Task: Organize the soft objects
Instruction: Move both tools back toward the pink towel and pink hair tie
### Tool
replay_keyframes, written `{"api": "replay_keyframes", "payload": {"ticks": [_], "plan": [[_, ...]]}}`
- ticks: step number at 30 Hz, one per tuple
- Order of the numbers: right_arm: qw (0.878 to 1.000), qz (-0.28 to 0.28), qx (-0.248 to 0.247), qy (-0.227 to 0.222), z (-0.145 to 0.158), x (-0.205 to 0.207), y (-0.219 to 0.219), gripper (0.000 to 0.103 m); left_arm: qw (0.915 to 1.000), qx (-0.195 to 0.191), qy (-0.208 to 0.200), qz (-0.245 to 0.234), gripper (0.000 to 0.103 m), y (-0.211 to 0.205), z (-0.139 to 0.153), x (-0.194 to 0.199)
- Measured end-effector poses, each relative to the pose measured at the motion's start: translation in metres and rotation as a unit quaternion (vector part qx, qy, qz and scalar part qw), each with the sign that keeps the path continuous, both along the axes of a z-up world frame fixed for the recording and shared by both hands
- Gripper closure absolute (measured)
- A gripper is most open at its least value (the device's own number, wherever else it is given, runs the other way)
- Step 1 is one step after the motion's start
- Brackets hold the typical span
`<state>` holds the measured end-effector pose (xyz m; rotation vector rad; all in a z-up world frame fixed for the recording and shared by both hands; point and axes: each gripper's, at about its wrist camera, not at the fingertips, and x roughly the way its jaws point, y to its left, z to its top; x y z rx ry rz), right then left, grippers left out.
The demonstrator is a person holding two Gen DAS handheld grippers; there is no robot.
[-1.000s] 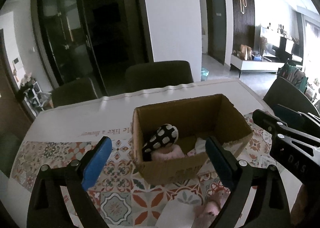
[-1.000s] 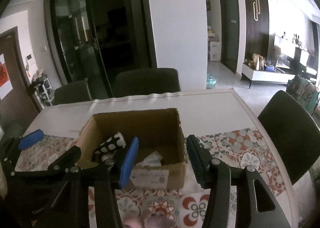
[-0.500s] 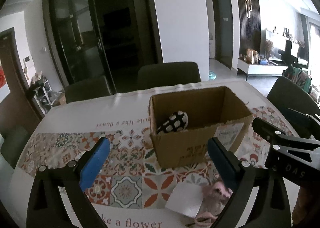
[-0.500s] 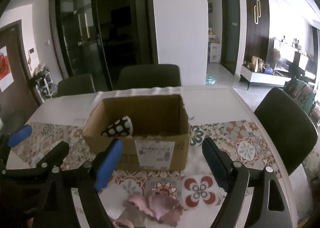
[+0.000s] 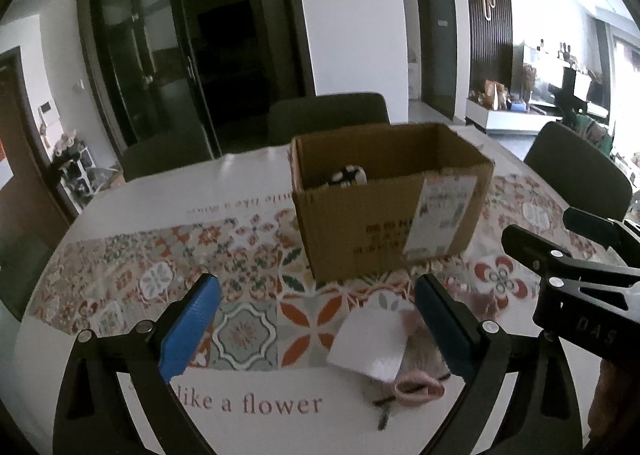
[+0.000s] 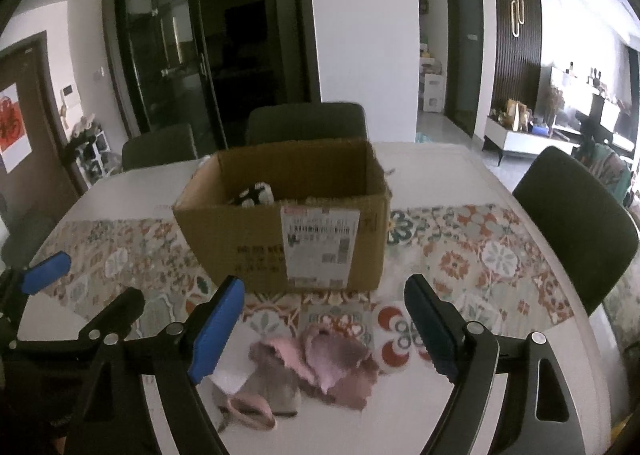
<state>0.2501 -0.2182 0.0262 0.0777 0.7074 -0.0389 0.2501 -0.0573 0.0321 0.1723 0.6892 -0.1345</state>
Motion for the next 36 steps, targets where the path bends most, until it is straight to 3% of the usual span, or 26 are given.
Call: {"api": "replay_keyframes", "payload": {"ticks": [8,21,30,36], "plan": [[0.999,0.027,0.028,0.022,-0.024,-0.017,0.005,0.020,0.9993,-0.011,0.030,-0.021,0.005,-0.001,-0.029,-0.020],[0.997,0.043,0.016,0.059,-0.064,-0.042,-0.005,0.020,0.9968,-0.024,0.060,-0.048,0.010,-0.019,-0.074,-0.052],[0.993,0.073,0.013,0.095,-0.087,-0.041,-0.019,0.020,0.9912,-0.057,0.108,-0.053,0.017,-0.037,-0.104,-0.054],[0.990,0.073,0.041,0.115,-0.101,-0.040,-0.034,0.020,0.9902,-0.060,0.114,-0.052,0.020,-0.050,-0.116,-0.050]]}}
